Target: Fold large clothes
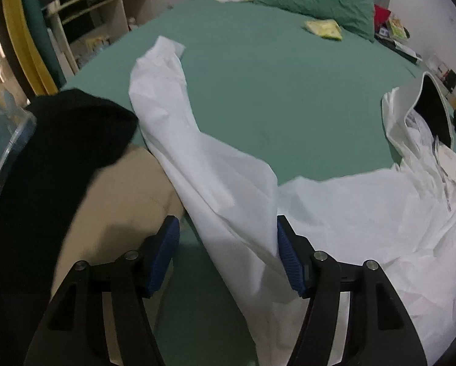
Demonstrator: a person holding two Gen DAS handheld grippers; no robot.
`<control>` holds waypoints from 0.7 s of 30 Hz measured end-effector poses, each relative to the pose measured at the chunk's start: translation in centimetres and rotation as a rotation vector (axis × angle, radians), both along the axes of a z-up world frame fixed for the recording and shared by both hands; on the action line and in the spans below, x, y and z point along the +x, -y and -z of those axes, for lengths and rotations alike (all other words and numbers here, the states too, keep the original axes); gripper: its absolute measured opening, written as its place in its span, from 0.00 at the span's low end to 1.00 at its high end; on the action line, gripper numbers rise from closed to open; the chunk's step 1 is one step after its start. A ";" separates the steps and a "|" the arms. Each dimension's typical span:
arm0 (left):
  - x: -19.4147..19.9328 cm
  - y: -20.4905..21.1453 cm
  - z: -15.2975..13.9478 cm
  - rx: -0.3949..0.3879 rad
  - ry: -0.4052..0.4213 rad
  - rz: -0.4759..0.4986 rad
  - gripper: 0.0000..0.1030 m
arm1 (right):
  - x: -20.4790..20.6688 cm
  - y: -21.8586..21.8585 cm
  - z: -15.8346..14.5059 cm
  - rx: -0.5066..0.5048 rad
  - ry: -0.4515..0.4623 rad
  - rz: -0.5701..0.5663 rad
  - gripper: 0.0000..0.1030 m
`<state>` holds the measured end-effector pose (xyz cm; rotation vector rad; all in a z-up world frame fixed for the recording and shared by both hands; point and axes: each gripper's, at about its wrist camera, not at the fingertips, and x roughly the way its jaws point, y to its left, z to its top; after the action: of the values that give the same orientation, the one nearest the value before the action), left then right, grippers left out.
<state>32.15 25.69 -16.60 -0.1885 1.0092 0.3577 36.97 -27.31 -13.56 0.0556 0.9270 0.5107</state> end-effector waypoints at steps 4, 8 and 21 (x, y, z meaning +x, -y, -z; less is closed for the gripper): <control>1.2 0.0 1.6 -0.023 0.026 0.044 0.50 | -1.6 -0.7 0.4 0.022 -0.039 -0.005 0.53; 0.9 1.6 0.7 -0.075 0.103 0.083 0.04 | -3.2 -0.5 0.1 0.026 -0.055 0.006 0.53; -0.6 3.2 -3.2 -0.254 0.059 0.264 0.64 | -6.8 2.3 -0.2 0.008 -0.089 0.039 0.53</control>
<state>31.51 22.52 -13.43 -0.2894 1.0049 -0.0179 30.20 -29.64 -13.33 0.1045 1.0090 0.4788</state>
